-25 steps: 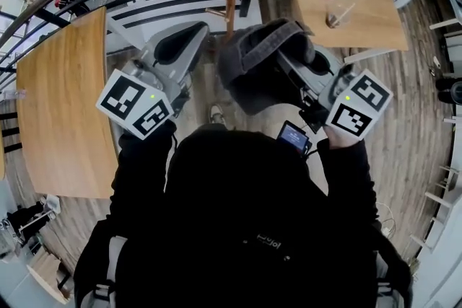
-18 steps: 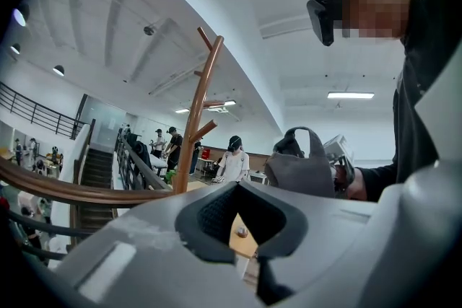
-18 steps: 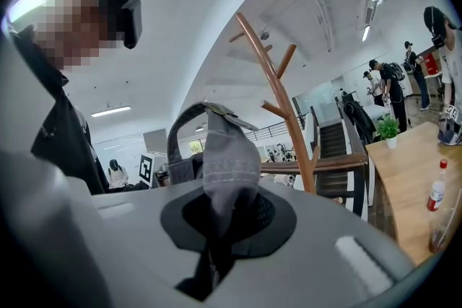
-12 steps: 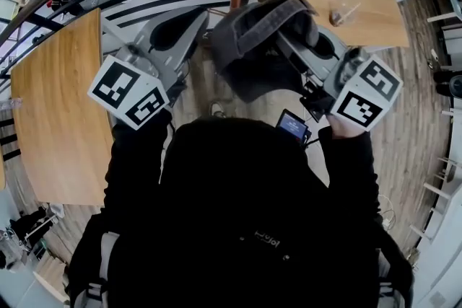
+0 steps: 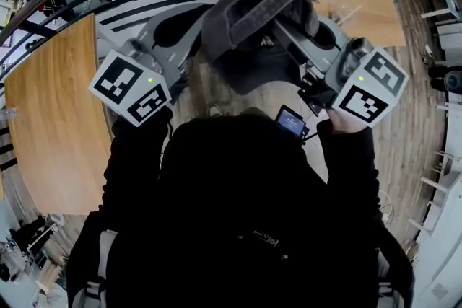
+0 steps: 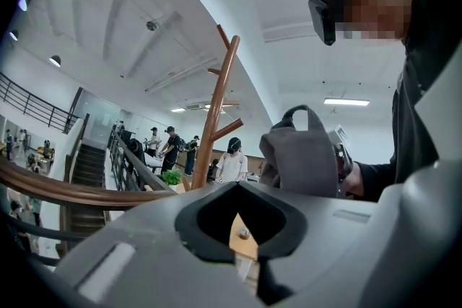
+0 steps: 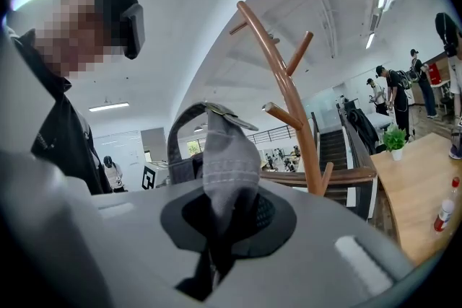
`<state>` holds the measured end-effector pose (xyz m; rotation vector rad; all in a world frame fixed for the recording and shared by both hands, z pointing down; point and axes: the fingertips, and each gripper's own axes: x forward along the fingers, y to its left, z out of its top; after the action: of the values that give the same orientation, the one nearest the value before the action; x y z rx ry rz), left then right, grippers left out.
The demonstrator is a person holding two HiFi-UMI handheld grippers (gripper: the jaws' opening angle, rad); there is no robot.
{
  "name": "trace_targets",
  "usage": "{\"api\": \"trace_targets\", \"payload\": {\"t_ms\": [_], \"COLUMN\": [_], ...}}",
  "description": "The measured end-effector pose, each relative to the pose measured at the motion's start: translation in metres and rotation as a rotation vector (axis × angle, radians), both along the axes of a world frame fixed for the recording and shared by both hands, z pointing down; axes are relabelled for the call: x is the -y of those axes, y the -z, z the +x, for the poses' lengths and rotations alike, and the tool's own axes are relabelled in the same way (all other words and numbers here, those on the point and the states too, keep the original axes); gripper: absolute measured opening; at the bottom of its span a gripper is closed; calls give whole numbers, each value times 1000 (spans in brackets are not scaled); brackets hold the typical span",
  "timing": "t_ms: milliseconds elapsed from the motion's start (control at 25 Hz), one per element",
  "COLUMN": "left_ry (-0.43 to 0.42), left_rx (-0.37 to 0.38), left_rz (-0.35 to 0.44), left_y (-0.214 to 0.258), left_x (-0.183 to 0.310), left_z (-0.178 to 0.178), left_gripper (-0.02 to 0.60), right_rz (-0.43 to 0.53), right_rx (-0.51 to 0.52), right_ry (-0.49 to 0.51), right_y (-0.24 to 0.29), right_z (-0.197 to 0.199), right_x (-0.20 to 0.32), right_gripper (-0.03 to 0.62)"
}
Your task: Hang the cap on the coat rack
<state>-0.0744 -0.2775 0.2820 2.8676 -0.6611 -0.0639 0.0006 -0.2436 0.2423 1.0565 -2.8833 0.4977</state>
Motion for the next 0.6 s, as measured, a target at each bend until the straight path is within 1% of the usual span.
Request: {"api": "trace_targets", "payload": {"t_ms": [120, 240, 400, 600], "left_ry": [9, 26, 67, 103], "left_rx": [-14, -12, -10, -2], "left_rz": [-8, -9, -16, 1], "left_y": [-2, 1, 2, 12], "left_x": [-5, -8, -12, -10], "left_z": [-1, -10, -25, -31], "left_gripper": [2, 2, 2, 2], "right_rz": [12, 15, 4, 2], "right_rx": [-13, -14, 11, 35], "right_ry": [26, 47, 76, 121], "right_y": [7, 15, 15, 24], "right_z": [-8, -14, -21, -24], "right_x": [-2, -3, -6, -2], "right_gripper": [25, 25, 25, 25]}}
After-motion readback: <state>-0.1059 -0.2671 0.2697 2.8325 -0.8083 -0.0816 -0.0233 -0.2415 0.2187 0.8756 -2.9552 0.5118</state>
